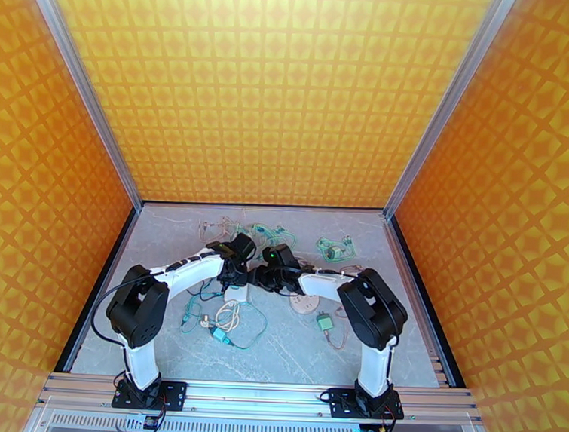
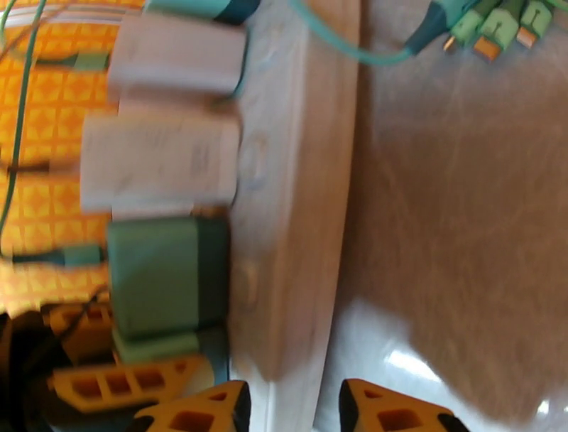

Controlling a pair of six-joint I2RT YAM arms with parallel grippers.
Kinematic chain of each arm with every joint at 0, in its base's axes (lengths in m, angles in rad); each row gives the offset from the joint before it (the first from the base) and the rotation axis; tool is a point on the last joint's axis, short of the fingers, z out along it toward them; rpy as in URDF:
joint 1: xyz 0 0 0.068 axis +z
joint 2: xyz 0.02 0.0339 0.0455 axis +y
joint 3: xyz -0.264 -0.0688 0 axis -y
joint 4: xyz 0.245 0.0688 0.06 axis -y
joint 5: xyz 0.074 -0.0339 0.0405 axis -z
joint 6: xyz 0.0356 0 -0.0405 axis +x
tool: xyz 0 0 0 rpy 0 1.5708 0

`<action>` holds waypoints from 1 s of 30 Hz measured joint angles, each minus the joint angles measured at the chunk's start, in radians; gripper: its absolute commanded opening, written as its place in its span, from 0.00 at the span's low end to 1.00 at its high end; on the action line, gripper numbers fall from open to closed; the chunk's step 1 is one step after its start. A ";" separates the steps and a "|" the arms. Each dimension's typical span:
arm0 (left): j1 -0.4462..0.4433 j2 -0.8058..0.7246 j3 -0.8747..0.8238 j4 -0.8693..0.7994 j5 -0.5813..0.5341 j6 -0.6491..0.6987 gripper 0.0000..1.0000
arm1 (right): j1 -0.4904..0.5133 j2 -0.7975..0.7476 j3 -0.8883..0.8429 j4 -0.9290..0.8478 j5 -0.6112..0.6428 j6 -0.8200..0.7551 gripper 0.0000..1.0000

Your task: Pull the plug off the socket

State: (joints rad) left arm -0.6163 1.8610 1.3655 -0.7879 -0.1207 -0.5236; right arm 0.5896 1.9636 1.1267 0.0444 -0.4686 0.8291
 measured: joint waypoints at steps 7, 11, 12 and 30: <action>-0.006 0.006 -0.008 0.019 0.001 0.000 0.32 | -0.022 0.080 0.083 0.025 -0.037 0.019 0.41; -0.006 0.010 -0.008 0.024 0.001 0.000 0.32 | -0.023 0.121 0.142 0.005 -0.053 0.011 0.40; -0.007 0.011 -0.008 0.025 0.001 0.000 0.32 | -0.023 0.129 0.153 -0.008 -0.053 0.006 0.42; 0.005 0.014 -0.010 -0.035 -0.079 -0.126 0.40 | -0.076 0.112 0.211 -0.219 0.006 -0.131 0.51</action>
State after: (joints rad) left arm -0.6113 1.8748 1.3556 -0.8227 -0.1997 -0.6495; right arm 0.5137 2.0754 1.3380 -0.1745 -0.4629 0.6983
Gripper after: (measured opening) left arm 0.346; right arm 0.508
